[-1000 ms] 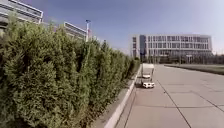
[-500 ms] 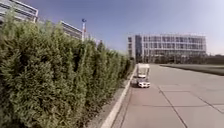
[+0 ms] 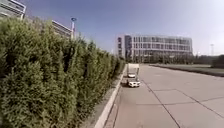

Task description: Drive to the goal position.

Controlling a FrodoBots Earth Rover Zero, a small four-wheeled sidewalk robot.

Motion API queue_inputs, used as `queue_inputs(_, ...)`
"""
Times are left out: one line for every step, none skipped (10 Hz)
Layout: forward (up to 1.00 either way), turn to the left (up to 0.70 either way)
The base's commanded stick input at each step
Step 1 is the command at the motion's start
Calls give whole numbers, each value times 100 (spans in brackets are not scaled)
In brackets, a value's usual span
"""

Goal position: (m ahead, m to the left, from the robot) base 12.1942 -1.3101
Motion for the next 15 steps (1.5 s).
queue_inputs(0,-70)
queue_inputs(0,-70)
queue_inputs(0,-70)
queue_inputs(0,-12)
queue_inputs(0,0)
queue_inputs(0,0)
queue_inputs(0,0)
queue_inputs(0,0)
queue_inputs(0,0)
queue_inputs(0,0)
queue_inputs(23,0)
queue_inputs(60,0)
queue_inputs(70,0)
queue_inputs(70,0)
queue_inputs(70,0)
